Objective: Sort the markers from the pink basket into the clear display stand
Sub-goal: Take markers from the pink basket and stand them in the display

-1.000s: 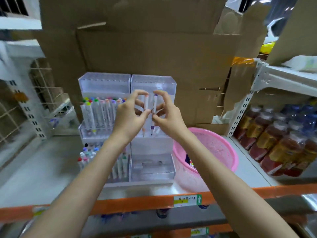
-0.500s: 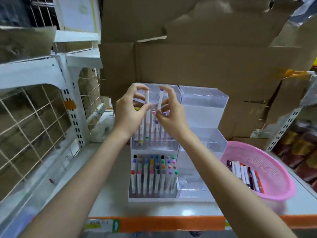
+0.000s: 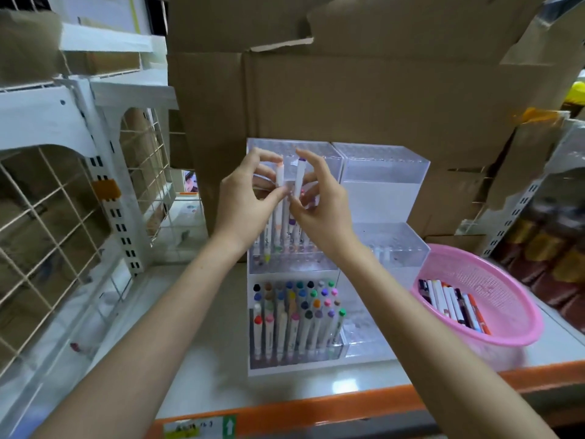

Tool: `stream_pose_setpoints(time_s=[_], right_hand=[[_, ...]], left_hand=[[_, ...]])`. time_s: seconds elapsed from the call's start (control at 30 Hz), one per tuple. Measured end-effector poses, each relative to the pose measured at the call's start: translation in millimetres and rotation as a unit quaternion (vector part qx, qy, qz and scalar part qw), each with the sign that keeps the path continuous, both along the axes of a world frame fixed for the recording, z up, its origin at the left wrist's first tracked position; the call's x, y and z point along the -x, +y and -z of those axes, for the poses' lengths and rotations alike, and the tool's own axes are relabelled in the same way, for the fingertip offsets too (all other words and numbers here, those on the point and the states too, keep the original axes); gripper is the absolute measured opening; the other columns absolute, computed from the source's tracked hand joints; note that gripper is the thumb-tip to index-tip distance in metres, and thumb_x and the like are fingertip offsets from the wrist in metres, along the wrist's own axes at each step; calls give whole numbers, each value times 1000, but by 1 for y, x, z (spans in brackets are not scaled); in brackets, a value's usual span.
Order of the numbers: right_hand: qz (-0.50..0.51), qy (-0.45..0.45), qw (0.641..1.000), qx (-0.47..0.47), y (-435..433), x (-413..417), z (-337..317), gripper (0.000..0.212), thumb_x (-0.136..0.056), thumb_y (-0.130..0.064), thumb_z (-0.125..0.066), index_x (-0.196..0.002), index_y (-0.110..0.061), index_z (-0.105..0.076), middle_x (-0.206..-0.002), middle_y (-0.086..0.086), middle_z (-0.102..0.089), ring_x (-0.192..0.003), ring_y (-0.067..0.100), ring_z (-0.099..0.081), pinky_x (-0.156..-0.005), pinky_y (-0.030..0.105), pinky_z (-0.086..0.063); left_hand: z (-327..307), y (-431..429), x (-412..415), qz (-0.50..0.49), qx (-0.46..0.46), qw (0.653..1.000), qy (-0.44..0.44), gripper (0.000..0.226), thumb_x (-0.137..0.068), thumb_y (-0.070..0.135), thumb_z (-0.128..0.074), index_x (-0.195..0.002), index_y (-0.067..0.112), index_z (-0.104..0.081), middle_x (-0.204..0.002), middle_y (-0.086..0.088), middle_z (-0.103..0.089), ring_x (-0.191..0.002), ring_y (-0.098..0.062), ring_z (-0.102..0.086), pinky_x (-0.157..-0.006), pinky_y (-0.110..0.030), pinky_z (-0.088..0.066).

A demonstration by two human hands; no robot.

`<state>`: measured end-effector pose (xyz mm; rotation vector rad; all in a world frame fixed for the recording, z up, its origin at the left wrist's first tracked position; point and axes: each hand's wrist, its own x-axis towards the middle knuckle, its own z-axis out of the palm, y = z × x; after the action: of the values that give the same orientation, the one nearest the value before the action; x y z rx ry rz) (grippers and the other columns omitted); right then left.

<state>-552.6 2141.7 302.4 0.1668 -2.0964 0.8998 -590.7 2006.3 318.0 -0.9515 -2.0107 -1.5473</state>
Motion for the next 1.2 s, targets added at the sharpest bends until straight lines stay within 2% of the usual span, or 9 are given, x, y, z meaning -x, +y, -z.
stream_pose_setpoints(time_s=[0.33,0.53,0.63,0.83,0.93,1.0,1.07,1.13,1.2], right_hand=[[6,-13,1000,-6,-4,-6,7,60,-83,-1,-65,-136,-20,-44,-83,0,-59,-68,12,-57,-61,23,-50],[7,-21,1000,-14,-6,-7,10,60,-82,-1,-63,-136,-22,-44,-81,-16,-51,-71,13,-58,-59,28,-52],[9,-23,1000,-19,-7,-10,11,61,-82,0,-63,-136,-22,-43,-81,-12,-52,-73,14,-59,-61,29,-53],[13,-13,999,-26,-9,-13,10,59,-83,1,-65,-135,-18,-44,-82,-1,-56,-74,17,-60,-65,33,-55],[7,-11,999,-33,-8,-14,10,58,-82,2,-66,-134,-15,-45,-84,1,-59,-73,17,-61,-64,31,-55],[7,-9,999,-42,-7,-14,11,59,-81,3,-66,-134,-15,-46,-83,-4,-56,-72,15,-62,-63,27,-54],[7,-9,999,-49,-6,-15,13,60,-81,4,-67,-134,-14,-45,-82,-11,-52,-71,14,-62,-63,22,-53],[5,-12,999,-51,-6,-15,14,61,-81,3,-67,-135,-14,-45,-83,-10,-51,-70,13,-61,-63,19,-51],[2,-17,999,-46,-6,-16,15,60,-82,1,-68,-135,-13,-44,-86,-7,-53,-69,9,-59,-64,15,-50]], left_hand=[[10,-1,0,-19,27,999,23,35,-77,11,-77,-103,23,-57,-84,5,-65,-79,-4,-63,-74,-14,-51],[12,1,3,-37,52,997,54,28,-76,11,-77,-96,14,-59,-85,9,-63,-80,2,-60,-72,-8,-46],[12,-1,3,-43,55,996,55,27,-77,13,-77,-95,14,-58,-84,9,-62,-80,1,-60,-70,-1,-40],[11,-5,2,-62,60,996,36,18,-83,16,-72,-92,16,-56,-80,7,-63,-78,-1,-60,-64,1,-38],[15,-3,3,-66,75,994,40,14,-84,17,-71,-89,15,-58,-79,4,-64,-76,-6,-59,-62,-7,-39],[19,-2,3,-71,86,992,52,14,-83,17,-71,-88,15,-58,-81,2,-64,-75,-10,-56,-60,-16,-39],[22,-2,2,-81,95,990,71,14,-82,16,-72,-88,14,-60,-84,1,-64,-75,-9,-51,-60,-17,-37],[23,-3,1,-87,106,986,97,15,-80,13,-74,-87,12,-61,-84,2,-63,-79,-11,-51,-63,-20,-38],[25,-4,0,-90,120,981,123,16,-78,12,-76,-85,12,-62,-84,5,-62,-85,-14,-53,-72,-30,-41]])
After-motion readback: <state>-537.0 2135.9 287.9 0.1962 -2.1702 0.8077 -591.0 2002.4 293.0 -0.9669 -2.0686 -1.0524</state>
